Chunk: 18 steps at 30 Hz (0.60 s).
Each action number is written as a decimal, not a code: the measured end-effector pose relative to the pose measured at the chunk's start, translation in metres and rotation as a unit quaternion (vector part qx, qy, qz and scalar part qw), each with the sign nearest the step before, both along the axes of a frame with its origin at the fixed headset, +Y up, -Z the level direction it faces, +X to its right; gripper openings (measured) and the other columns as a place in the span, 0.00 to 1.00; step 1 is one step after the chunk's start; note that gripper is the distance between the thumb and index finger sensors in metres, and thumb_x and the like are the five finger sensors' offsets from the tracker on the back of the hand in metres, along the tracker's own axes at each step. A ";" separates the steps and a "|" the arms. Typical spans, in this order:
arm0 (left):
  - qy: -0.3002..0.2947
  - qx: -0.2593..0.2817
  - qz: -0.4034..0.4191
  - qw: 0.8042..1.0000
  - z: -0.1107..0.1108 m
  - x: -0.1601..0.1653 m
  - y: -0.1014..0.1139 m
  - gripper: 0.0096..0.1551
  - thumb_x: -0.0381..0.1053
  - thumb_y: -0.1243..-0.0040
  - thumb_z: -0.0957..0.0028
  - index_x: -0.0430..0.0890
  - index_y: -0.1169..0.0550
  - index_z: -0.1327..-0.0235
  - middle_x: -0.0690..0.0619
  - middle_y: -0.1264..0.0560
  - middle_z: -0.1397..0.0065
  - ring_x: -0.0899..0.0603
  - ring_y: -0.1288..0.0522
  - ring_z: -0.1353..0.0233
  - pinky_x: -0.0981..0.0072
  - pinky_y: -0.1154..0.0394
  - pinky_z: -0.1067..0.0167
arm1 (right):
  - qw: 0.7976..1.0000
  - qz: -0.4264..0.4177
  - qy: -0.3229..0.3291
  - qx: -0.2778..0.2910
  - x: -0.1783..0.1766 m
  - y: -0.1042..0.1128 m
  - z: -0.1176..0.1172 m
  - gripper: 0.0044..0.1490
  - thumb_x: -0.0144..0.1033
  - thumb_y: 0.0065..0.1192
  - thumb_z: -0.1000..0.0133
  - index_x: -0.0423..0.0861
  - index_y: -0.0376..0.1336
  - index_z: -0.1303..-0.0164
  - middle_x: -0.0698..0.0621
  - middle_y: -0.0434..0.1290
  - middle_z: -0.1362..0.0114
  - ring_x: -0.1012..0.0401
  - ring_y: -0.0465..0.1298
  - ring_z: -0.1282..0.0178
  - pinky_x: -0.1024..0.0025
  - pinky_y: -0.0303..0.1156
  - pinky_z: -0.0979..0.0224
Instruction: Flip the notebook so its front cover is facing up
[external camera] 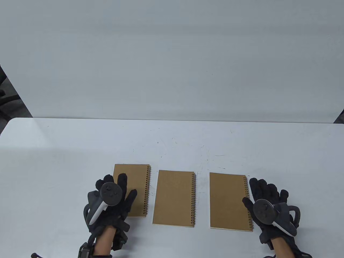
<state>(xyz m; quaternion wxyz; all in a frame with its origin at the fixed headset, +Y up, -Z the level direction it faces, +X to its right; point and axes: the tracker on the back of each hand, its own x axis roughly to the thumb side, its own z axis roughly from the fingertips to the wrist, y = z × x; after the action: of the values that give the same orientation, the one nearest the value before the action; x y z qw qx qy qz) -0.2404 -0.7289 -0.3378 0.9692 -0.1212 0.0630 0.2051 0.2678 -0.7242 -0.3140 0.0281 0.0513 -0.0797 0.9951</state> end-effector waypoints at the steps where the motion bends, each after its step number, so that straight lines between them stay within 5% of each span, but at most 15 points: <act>1: 0.004 -0.014 -0.001 1.000 -0.001 -0.003 -0.005 0.48 0.71 0.62 0.40 0.59 0.62 0.14 0.38 0.73 0.16 0.24 0.77 0.21 0.15 0.67 0.36 | 1.000 0.005 0.000 -0.004 0.000 -0.001 -0.001 0.46 0.57 0.44 0.40 0.42 0.46 0.16 0.32 0.60 0.14 0.31 0.62 0.22 0.22 0.48 0.32; 5: -0.003 -0.051 -0.013 0.999 -0.004 0.002 -0.016 0.48 0.71 0.61 0.40 0.58 0.62 0.14 0.38 0.74 0.16 0.24 0.77 0.21 0.16 0.68 0.36 | 1.000 0.012 0.003 -0.016 -0.002 -0.001 -0.002 0.46 0.57 0.44 0.40 0.42 0.46 0.16 0.32 0.60 0.15 0.31 0.62 0.22 0.22 0.48 0.32; 13: -0.045 -0.019 -0.091 0.995 0.007 0.046 0.012 0.49 0.68 0.61 0.37 0.53 0.64 0.14 0.34 0.71 0.16 0.19 0.75 0.22 0.14 0.66 0.37 | 1.000 -0.010 0.003 0.002 -0.001 0.008 0.001 0.48 0.56 0.44 0.40 0.40 0.44 0.16 0.32 0.60 0.15 0.32 0.62 0.22 0.22 0.48 0.32; 18: -0.081 -0.025 -0.107 0.991 0.009 0.069 0.009 0.50 0.68 0.61 0.37 0.52 0.66 0.15 0.33 0.70 0.15 0.19 0.74 0.22 0.14 0.65 0.37 | 1.000 -0.018 -0.004 0.000 0.004 0.008 0.001 0.48 0.56 0.44 0.39 0.39 0.44 0.16 0.32 0.60 0.15 0.31 0.62 0.22 0.22 0.48 0.32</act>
<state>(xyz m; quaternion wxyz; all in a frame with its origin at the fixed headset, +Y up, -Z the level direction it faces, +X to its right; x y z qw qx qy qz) -0.1718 -0.7199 -0.3286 0.9841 -0.1544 0.0020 0.0877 0.2715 -0.7161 -0.3134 0.0454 0.0461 -0.0807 0.9946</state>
